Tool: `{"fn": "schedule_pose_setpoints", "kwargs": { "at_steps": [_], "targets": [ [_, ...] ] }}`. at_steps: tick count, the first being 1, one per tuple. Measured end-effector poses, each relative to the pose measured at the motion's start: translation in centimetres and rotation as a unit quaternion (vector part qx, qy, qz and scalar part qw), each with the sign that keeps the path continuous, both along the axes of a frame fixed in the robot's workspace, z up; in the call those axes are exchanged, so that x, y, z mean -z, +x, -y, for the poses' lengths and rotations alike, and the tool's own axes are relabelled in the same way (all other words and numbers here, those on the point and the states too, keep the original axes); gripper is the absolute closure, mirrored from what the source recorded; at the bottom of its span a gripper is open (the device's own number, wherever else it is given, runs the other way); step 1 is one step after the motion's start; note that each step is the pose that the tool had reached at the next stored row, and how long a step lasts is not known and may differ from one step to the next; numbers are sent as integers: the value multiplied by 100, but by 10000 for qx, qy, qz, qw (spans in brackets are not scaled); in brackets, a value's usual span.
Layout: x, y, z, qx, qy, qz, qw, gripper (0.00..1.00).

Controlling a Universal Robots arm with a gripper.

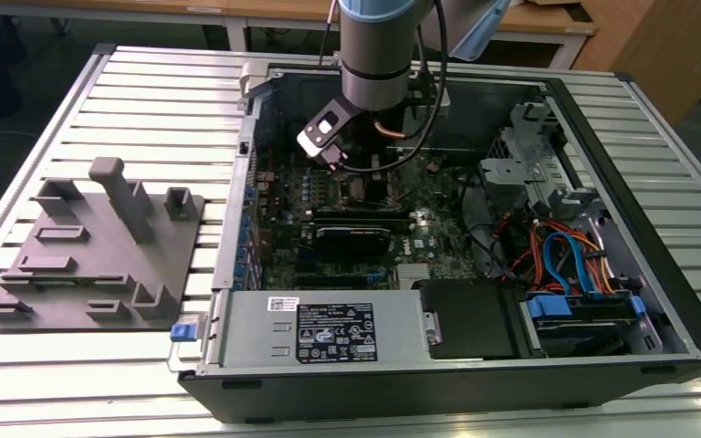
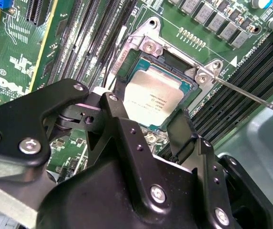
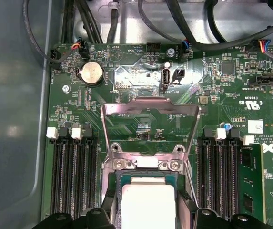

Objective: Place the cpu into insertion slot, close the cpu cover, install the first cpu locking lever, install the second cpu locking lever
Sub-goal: 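Place the cpu into insertion slot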

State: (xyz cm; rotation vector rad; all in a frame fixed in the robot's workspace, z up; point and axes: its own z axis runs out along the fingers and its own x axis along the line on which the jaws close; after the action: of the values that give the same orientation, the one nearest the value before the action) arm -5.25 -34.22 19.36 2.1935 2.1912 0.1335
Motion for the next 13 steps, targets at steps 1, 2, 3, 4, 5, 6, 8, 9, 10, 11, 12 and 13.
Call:
{"fn": "schedule_pose_setpoints", "kwargs": {
  "at_steps": [1, 2, 3, 4, 5, 6, 8, 9, 10, 11, 12, 13],
  "targets": [
    [1, 0, 0, 0, -1, -1, 10000, 38],
    [2, 0, -1, 0, 1, -1, 10000, 38],
    [5, 0, -1, 0, 4, 0, 10000, 38],
    [7, 0, -1, 0, 6, 0, 10000, 38],
    [7, 0, -1, 0, 5, -1, 10000, 38],
    [9, 0, -1, 0, 5, -1, 10000, 38],
    [11, 0, -2, 0, 8, 0, 10000, 38],
    [12, 0, -2, 0, 10, 0, 10000, 38],
    [12, 0, -3, 0, 13, 0, 10000, 38],
    [13, 0, -3, 0, 15, 0, 10000, 38],
    [14, 0, -4, 0, 16, 0, 10000, 38],
    [14, 0, -4, -1, 16, 0, 10000, 38]
  ]
}}
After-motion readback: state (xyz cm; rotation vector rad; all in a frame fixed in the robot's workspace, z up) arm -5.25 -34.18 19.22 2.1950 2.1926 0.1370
